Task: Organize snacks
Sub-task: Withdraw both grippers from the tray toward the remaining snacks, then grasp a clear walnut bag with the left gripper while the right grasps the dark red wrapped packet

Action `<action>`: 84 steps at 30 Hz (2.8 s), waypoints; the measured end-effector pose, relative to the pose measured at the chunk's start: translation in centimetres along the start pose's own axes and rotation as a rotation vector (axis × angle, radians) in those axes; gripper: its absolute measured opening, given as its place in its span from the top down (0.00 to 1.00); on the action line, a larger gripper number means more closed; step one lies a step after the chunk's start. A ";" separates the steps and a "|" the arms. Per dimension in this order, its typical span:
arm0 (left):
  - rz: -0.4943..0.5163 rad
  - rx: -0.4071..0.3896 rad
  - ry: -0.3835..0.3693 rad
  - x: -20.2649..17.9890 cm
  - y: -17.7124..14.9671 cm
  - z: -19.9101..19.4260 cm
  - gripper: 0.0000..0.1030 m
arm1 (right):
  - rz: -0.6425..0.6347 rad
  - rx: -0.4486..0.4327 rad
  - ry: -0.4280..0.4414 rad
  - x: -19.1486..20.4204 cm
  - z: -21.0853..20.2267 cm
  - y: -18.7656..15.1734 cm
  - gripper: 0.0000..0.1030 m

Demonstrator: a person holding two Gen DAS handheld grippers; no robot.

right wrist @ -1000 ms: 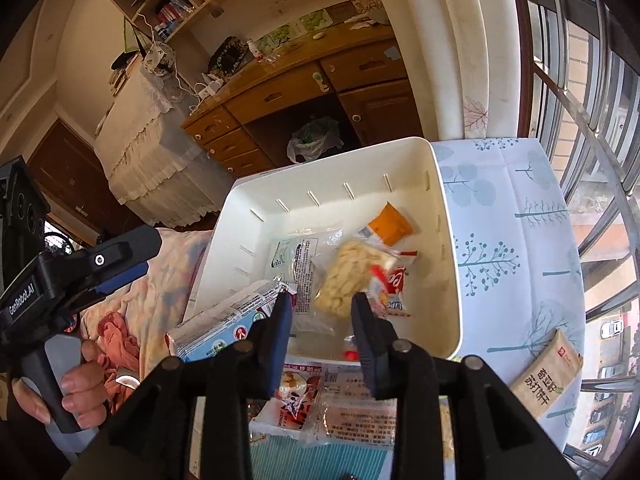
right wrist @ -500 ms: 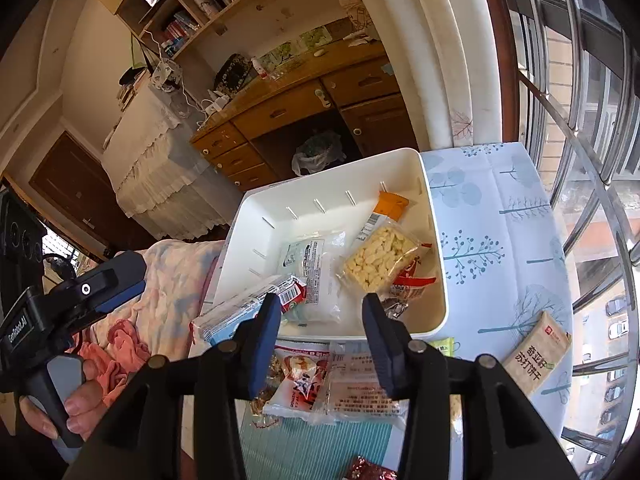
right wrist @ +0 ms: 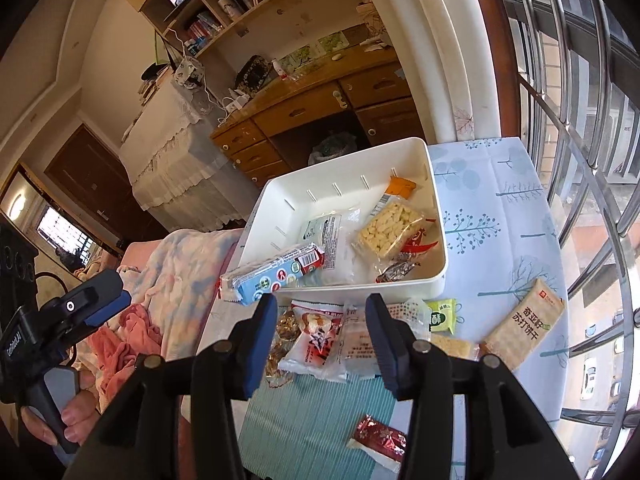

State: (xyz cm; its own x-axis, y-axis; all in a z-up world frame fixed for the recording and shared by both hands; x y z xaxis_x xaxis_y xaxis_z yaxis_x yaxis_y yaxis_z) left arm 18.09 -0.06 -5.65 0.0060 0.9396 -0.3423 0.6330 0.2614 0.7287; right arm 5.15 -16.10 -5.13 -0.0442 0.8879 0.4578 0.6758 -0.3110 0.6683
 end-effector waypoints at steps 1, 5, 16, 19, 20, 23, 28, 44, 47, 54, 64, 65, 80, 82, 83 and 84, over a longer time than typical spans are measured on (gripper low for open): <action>-0.004 0.000 0.007 0.2 -0.4 -0.5 0.01 | -0.003 0.004 0.003 0.0 -0.3 -0.4 0.55; -0.014 0.000 0.030 0.7 -2.0 -2.3 0.01 | -0.003 0.013 0.013 0.1 -1.1 -1.7 0.47; -0.030 0.043 0.107 2.7 -5.1 -4.3 0.01 | 0.009 0.067 -0.016 -0.5 -1.8 -5.0 0.41; -0.033 0.056 0.120 3.5 -5.6 -4.4 0.01 | 0.032 0.082 -0.038 -0.9 -1.5 -5.7 0.41; -0.036 0.062 0.120 3.8 -5.7 -4.5 0.01 | 0.042 0.088 -0.046 -1.0 -1.4 -6.0 0.41; -0.042 0.082 0.127 4.6 -6.1 -4.5 0.01 | 0.088 0.106 -0.072 -1.3 -0.9 -6.7 0.41; -0.033 0.109 0.125 6.3 -6.2 -4.3 0.01 | 0.164 0.128 -0.145 -2.1 -0.1 -7.6 0.40; 0.119 0.313 0.018 10.6 -5.0 1.0 0.01 | 0.477 0.178 -0.430 -4.1 0.9 -12.9 0.29; 0.167 0.365 -0.021 10.9 -5.1 2.4 0.01 | 0.547 0.168 -0.479 -4.3 0.7 -13.8 0.29; 0.288 0.476 -0.114 11.3 -5.7 5.8 0.01 | 0.720 0.165 -0.599 -4.5 0.1 -16.5 0.29; 0.447 0.599 -0.191 11.0 -8.2 9.2 0.01 | 1.038 0.148 -0.676 -4.9 -0.4 -20.5 0.29; 0.453 0.608 -0.191 10.9 -8.5 9.5 0.01 | 1.064 0.148 -0.678 -5.0 -0.4 -20.7 0.29; 0.471 0.682 -0.124 9.5 -12.6 14.8 0.01 | 1.377 0.272 -0.721 -9.0 2.1 -23.7 0.34; 0.472 0.693 -0.109 9.4 -13.0 15.5 0.01 | 1.406 0.278 -0.720 -9.6 2.5 -23.8 0.39; 0.472 0.699 -0.104 9.3 -13.3 15.8 0.01 | 1.410 0.283 -0.724 -9.9 2.6 -23.8 0.39; 0.472 0.705 -0.097 9.2 -13.5 16.1 0.01 | 1.408 0.290 -0.724 -10.2 2.9 -23.7 0.39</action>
State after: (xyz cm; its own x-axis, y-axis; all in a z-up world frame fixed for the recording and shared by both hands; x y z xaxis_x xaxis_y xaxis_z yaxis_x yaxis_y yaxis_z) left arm 22.04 1.50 -28.23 0.4361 0.8840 -0.1686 0.8812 -0.3814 0.2795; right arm -8.28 -16.83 -27.29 0.9852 -0.0424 0.1662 -0.0102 -0.9818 -0.1899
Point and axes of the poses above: each gripper's, at about its wrist camera, not at the fingertips, and z roughly the way its jaws point, x to its left, y to its top, the point moved 4 cm from there along z, roughly the way its jaws point, and after that the axes turned 14 degrees about -x, right-handed, at the moved point
